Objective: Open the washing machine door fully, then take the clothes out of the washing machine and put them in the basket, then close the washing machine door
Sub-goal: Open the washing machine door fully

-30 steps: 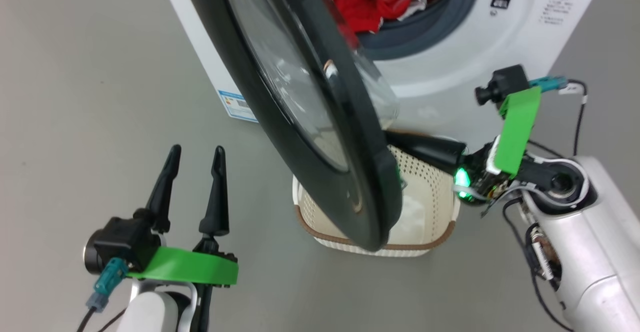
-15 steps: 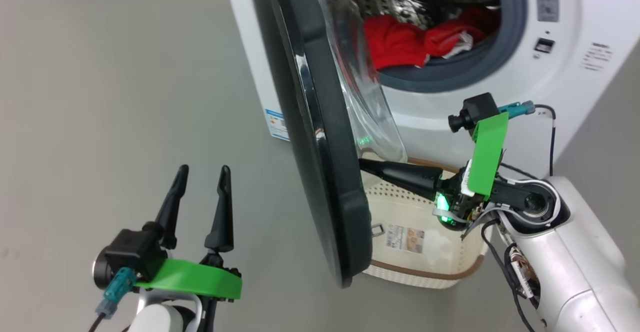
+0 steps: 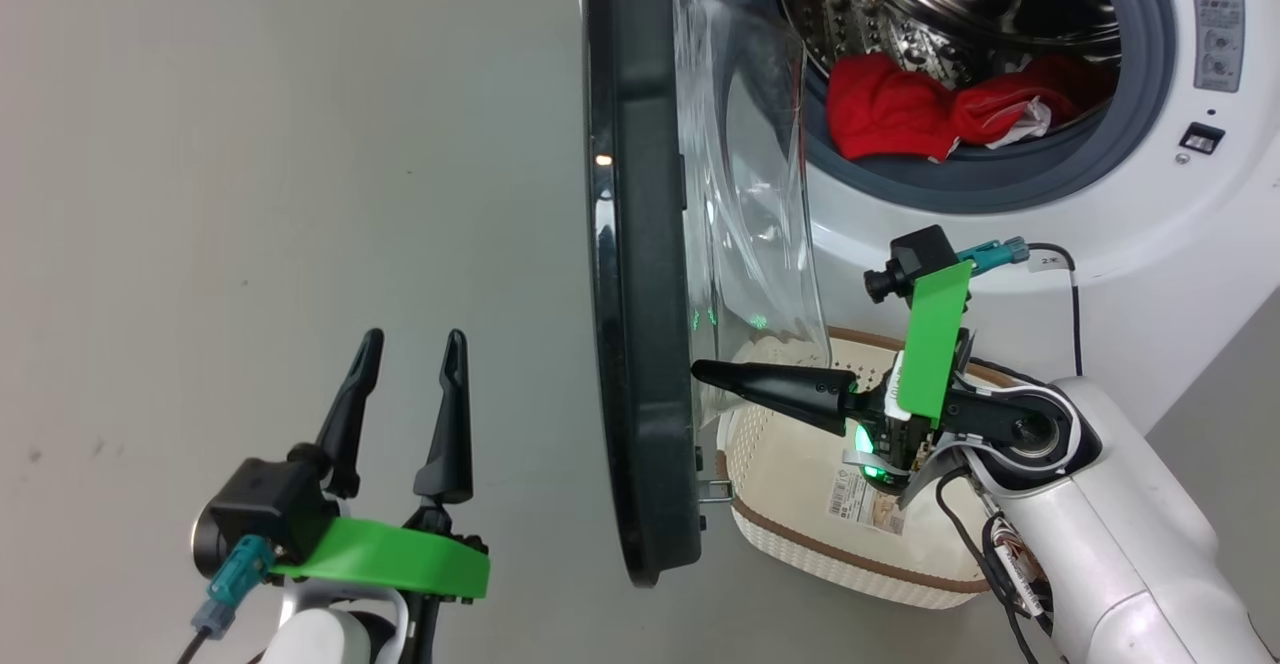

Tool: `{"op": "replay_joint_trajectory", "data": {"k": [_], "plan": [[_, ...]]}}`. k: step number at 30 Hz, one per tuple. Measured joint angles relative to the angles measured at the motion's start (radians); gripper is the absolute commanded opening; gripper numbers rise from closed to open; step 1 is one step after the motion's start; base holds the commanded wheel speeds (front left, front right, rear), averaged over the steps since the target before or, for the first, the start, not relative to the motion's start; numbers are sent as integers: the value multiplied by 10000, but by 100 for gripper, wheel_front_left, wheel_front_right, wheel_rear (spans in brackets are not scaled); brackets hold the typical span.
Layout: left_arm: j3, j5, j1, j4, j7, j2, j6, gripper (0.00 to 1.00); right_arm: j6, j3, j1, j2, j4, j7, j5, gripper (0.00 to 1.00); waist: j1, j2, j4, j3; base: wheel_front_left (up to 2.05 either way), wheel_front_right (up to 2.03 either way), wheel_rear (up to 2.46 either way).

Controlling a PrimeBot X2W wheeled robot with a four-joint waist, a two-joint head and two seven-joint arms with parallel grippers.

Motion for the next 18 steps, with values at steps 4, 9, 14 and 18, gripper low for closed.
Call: {"op": "replay_joint_trajectory", "data": {"k": [4, 9, 14, 18], "plan": [[-6, -69, 24, -146, 0, -2, 79, 100, 0, 226, -146, 2, 169, 2, 25, 0, 0, 0, 60, 111, 0, 0, 0], [-17, -119, 184, -272, 0, -4, 132, 100, 0, 617, -405, -23, 272, -4, 322, 0, 0, 0, 114, 172, 0, 0, 0], [6, -123, 216, -351, 0, 0, 180, 100, 0, 1187, -641, -25, 378, -125, 640, 0, 0, 0, 149, 210, 0, 0, 0], [36, -125, 251, -357, 0, -2, 207, 100, 0, 1333, -647, -17, 435, -203, 784, 0, 0, 0, 155, 223, 0, 0, 0]]}}
